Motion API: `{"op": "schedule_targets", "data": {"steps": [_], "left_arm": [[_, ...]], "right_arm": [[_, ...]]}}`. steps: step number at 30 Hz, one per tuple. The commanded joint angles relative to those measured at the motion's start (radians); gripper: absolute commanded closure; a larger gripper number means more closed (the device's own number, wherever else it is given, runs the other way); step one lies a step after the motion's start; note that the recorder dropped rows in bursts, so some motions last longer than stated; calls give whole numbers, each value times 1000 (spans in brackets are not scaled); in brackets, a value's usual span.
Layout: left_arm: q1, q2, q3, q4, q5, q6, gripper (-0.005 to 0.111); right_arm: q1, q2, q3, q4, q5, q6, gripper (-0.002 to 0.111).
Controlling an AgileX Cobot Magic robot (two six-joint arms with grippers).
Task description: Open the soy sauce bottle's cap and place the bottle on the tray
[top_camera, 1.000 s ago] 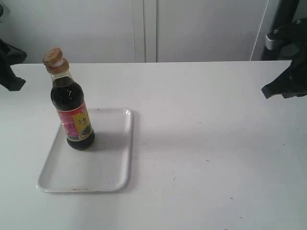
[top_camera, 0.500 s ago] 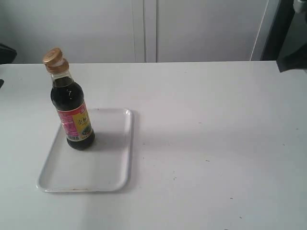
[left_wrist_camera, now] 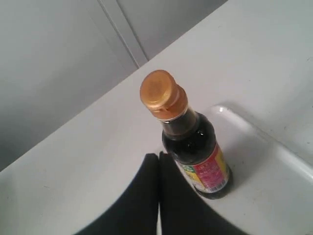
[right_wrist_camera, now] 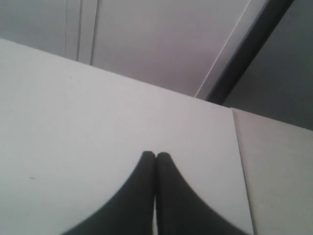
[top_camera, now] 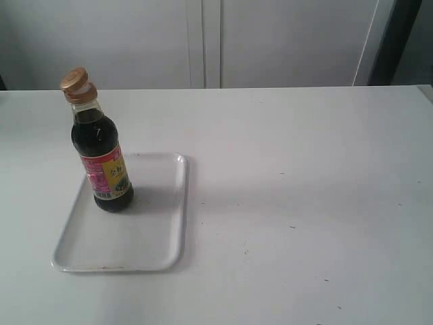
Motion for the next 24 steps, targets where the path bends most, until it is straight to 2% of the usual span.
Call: {"op": "schedule_targets", "data": {"steps": [1,8,19,24], "left_arm": [[2,-67,47,-50,-13,-10,107],[2,-165,106,-104,-12,-10,107],[2,-355,192,-155,-2,-44,107],[2,-444,192,-156,64,-44,107]], "right_arm": [[-8,-99,88,8,-111,7,108],[-8,-241,228,0,-234,7,108],[-8,-464,382,0,-243,7,108],[-8,-597,427,7,-243,54,108]]}}
